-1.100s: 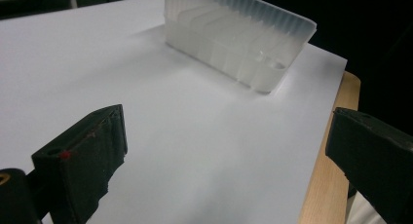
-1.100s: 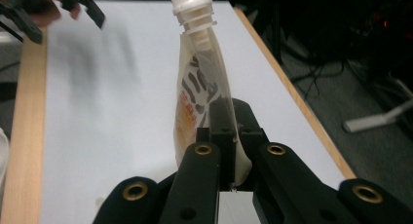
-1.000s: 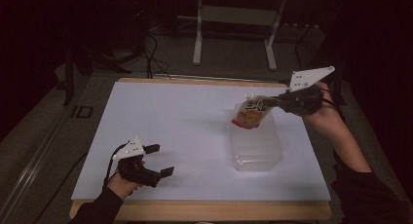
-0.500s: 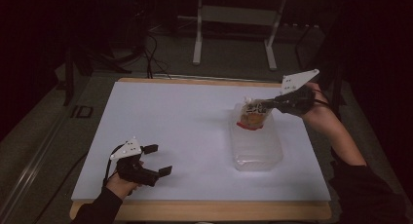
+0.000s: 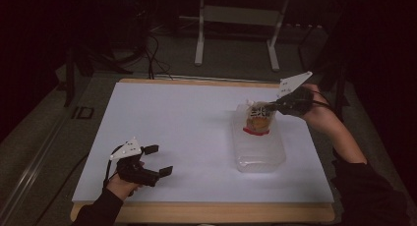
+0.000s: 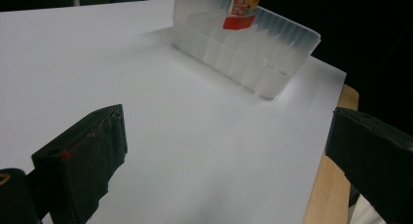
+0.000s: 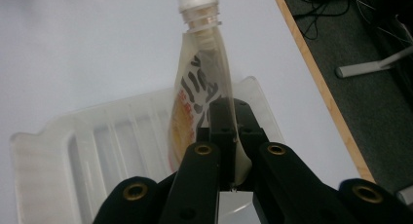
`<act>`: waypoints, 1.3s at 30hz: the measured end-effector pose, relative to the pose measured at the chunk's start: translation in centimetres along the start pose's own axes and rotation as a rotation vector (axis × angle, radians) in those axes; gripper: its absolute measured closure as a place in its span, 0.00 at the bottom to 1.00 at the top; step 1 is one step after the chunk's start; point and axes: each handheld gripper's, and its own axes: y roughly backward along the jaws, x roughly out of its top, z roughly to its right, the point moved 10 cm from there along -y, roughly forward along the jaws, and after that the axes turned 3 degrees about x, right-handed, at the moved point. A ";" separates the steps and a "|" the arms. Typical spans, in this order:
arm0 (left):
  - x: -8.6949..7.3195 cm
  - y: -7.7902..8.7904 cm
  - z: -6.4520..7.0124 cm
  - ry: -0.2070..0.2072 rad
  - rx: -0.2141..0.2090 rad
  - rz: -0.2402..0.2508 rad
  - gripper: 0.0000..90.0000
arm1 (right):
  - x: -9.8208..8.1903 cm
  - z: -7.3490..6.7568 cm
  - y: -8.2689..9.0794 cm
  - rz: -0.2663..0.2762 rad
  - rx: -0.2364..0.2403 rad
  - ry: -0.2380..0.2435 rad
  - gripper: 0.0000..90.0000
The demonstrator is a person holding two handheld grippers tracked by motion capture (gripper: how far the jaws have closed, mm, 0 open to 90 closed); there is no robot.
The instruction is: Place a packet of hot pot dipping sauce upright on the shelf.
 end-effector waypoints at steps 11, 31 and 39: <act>-0.2 -0.1 0.1 0.007 -0.010 -0.001 0.02 | 0.8 0.7 -1.0 -0.027 -0.017 0.030 1.00; -0.3 -0.1 0.1 0.003 -0.011 0.001 0.02 | -0.5 -0.3 -3.7 -0.001 0.032 0.003 1.00; -0.4 0.0 -0.1 0.004 -0.003 0.002 0.02 | -1.8 -1.0 -4.6 -0.017 0.049 -0.007 1.00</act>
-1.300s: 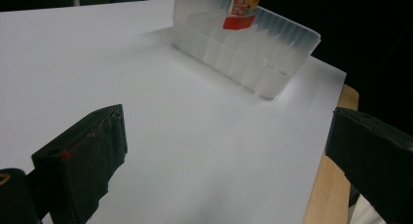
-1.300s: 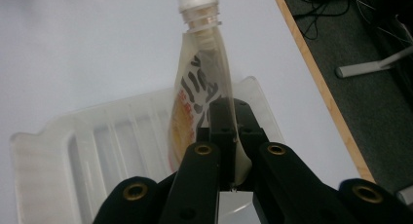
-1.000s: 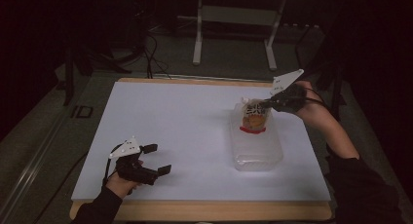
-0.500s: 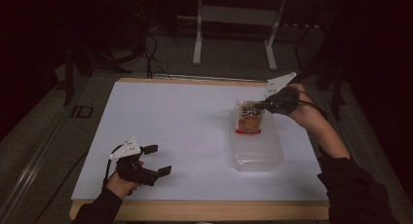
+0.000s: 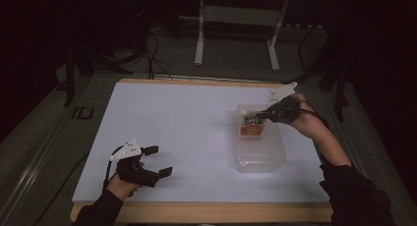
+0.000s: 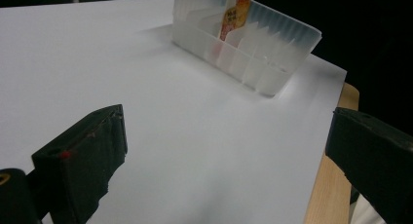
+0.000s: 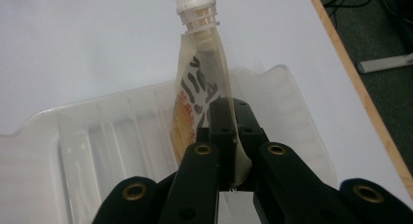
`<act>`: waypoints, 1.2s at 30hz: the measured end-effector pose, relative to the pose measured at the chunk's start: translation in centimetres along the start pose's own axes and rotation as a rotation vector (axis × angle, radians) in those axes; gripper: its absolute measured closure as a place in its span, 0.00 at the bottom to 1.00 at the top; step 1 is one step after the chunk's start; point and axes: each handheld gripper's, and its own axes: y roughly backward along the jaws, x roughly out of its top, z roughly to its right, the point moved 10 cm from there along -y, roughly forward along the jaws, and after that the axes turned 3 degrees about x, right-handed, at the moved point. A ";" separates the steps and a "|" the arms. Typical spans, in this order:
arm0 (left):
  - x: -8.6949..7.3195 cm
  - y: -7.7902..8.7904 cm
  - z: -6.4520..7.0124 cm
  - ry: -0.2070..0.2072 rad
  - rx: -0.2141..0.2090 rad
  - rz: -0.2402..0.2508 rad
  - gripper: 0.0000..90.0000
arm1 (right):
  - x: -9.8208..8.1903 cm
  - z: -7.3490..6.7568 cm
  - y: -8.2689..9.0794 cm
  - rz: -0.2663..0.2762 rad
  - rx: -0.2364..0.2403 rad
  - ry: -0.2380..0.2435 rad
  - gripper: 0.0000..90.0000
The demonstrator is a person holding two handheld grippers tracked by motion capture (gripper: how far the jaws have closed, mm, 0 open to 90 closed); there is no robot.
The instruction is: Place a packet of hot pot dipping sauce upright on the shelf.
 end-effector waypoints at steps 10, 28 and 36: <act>-0.2 0.0 -0.1 -0.006 0.006 -0.007 0.02 | -1.3 0.0 -0.5 0.031 0.003 -0.040 1.00; -0.2 0.0 -0.3 -0.002 0.011 -0.005 0.02 | -0.5 0.1 1.6 0.119 -0.005 -0.138 0.75; -0.2 -0.1 -0.3 -0.005 0.012 -0.007 0.02 | 1.1 -0.7 3.6 0.223 -0.007 -0.159 0.53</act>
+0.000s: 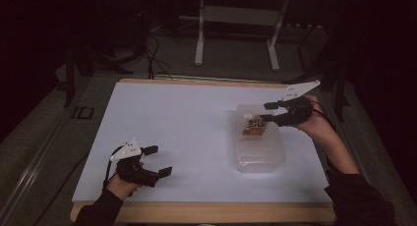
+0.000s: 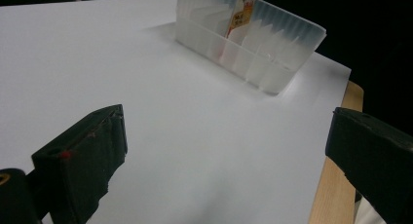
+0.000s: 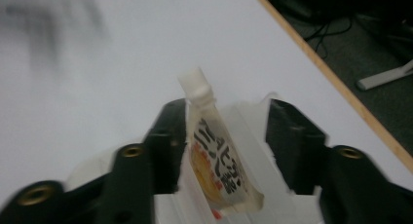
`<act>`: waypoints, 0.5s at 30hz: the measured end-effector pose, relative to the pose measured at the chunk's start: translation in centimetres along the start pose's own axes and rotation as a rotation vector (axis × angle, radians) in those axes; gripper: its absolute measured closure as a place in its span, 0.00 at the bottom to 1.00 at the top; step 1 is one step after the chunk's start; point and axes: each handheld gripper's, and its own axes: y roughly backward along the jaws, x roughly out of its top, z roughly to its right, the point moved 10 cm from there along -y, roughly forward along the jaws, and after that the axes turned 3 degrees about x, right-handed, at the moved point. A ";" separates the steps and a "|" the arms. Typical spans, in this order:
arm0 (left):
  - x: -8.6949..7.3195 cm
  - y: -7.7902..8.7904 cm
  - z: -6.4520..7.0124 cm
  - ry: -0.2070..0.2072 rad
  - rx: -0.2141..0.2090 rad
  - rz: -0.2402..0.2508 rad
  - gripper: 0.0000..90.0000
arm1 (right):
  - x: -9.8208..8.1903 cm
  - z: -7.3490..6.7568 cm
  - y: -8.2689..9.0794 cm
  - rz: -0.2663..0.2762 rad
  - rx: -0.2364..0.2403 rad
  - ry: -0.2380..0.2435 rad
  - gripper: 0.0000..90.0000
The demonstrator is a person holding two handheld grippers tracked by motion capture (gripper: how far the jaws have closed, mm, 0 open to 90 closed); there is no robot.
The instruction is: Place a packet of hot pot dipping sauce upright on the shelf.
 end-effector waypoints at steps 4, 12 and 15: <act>0.0 0.1 0.0 -0.003 0.001 0.000 0.02 | 0.3 -0.7 0.1 0.018 -0.018 -0.012 0.30; 0.0 0.1 0.0 -0.004 0.002 -0.001 0.02 | 0.8 -2.5 0.0 0.076 0.010 -0.035 0.18; 0.0 0.1 0.0 -0.005 0.003 0.000 0.02 | 1.2 -3.4 0.2 0.110 0.025 -0.032 0.17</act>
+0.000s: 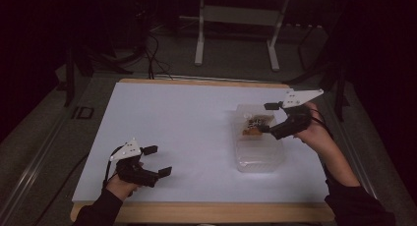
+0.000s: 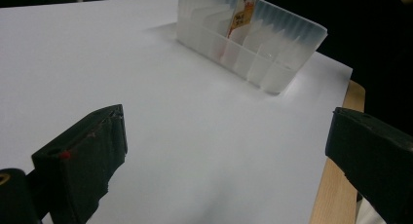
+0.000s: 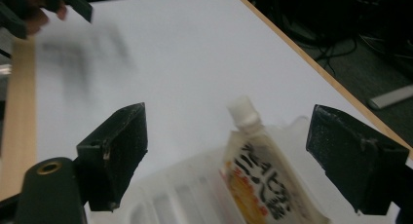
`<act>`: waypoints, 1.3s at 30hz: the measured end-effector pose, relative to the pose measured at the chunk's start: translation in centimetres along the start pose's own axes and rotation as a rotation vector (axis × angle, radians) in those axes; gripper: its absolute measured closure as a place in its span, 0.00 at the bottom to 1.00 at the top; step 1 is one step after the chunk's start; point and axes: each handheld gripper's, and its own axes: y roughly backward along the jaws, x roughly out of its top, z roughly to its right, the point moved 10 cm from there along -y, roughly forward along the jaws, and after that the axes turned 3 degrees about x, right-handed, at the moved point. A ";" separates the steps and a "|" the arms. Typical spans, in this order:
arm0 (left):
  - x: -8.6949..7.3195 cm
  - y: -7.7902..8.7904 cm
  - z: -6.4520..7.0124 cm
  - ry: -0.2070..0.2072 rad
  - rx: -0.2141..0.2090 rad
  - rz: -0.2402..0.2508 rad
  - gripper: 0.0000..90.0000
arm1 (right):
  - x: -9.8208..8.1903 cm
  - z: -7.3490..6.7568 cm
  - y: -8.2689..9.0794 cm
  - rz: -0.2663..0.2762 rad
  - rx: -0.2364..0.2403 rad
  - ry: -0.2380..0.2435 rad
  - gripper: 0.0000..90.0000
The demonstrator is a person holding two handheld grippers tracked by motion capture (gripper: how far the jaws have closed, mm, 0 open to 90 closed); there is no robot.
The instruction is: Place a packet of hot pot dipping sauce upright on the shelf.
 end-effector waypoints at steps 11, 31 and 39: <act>0.0 0.1 0.0 -0.003 0.002 0.003 0.02 | 0.2 -2.7 0.6 0.086 0.021 0.015 0.16; 0.0 0.0 0.3 -0.013 -0.003 0.000 0.02 | -2.9 -6.2 -0.6 0.141 0.060 -0.007 0.16; -0.1 0.0 0.3 -0.014 -0.003 0.000 0.02 | -4.0 -7.9 -1.4 0.154 0.085 -0.012 0.16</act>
